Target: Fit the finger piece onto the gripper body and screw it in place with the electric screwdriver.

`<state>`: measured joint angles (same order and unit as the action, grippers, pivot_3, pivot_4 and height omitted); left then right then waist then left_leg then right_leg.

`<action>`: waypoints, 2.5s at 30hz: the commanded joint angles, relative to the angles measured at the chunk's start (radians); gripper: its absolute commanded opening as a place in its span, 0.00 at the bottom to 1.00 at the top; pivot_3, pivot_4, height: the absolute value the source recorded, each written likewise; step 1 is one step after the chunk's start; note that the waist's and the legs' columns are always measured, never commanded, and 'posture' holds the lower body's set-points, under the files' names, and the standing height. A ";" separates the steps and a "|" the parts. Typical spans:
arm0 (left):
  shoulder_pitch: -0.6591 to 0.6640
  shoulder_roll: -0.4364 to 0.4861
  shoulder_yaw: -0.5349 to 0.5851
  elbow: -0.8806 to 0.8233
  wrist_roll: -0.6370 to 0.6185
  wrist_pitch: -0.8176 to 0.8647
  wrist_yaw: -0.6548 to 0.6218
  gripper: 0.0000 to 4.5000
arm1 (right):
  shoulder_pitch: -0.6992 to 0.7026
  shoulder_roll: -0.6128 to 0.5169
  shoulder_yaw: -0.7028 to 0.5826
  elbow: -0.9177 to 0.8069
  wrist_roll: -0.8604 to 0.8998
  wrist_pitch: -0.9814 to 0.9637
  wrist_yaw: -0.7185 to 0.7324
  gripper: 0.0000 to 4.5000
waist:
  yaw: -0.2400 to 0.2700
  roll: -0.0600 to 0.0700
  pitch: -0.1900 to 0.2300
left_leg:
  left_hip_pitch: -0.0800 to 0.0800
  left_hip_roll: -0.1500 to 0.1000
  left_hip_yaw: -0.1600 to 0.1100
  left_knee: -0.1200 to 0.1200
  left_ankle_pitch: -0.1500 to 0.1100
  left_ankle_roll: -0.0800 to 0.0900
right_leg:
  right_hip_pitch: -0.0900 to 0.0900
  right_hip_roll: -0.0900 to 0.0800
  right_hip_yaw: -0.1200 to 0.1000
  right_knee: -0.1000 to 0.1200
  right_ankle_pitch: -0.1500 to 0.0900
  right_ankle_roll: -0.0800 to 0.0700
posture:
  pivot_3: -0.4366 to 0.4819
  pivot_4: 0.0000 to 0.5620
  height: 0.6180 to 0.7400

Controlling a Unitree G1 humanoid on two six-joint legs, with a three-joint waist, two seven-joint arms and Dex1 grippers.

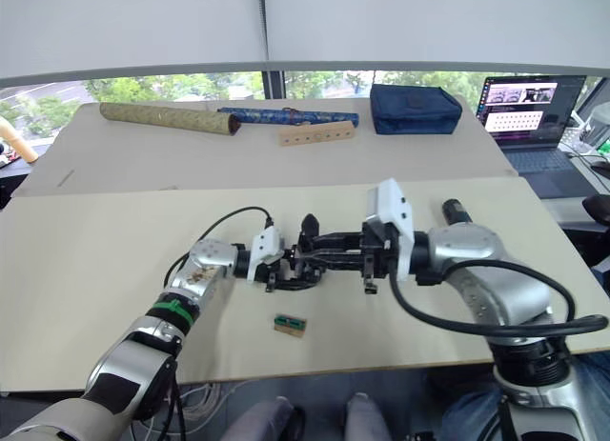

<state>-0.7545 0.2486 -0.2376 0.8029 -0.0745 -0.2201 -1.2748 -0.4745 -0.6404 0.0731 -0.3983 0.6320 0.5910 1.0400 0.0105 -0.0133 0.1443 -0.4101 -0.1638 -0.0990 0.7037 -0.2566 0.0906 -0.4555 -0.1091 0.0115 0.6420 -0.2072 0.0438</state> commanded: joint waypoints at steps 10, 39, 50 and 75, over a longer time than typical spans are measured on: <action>-0.041 -0.004 0.003 0.013 0.032 -0.038 0.028 0.51 | 0.004 0.091 0.061 0.151 -0.115 -0.163 0.029 0.07 | -0.001 0.000 0.000 | 0.000 0.001 0.000 0.000 0.000 0.000 | -0.001 0.001 0.000 0.001 0.000 0.000 | 0.48 0.27 1.00; -0.018 -0.002 0.025 0.005 0.026 -0.034 0.084 0.51 | -0.078 0.131 0.113 0.413 -0.234 -0.275 0.165 0.07 | -0.002 0.000 0.000 | 0.003 0.001 0.000 0.000 0.000 -0.001 | 0.000 0.001 0.000 0.004 0.000 0.000 | 0.48 0.27 1.00; -0.020 -0.006 0.028 0.007 0.024 -0.036 0.089 0.51 | -0.015 0.127 0.102 0.535 -0.265 -0.360 0.167 0.07 | -0.001 0.000 -0.001 | 0.006 0.001 0.000 0.000 0.001 -0.001 | 0.001 0.002 0.000 0.004 0.000 0.000 | 0.48 0.27 1.00; -0.027 0.006 0.029 0.004 0.029 -0.047 0.090 0.51 | -0.049 0.130 0.156 0.593 -0.277 -0.252 0.203 0.07 | -0.002 0.000 -0.003 | 0.008 0.002 0.000 0.000 0.001 -0.002 | 0.003 0.002 0.001 0.004 0.000 0.000 | 0.48 0.27 1.00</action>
<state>-0.7636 0.2428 -0.2342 0.8252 -0.0362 -0.2425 -1.1994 -0.5735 -0.4969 0.1854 0.1216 0.4316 0.3247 1.2568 0.0087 -0.0135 0.1415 -0.4016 -0.1617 -0.0991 0.7032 -0.2559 0.0889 -0.4519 -0.1068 0.0121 0.6457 -0.2072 0.0438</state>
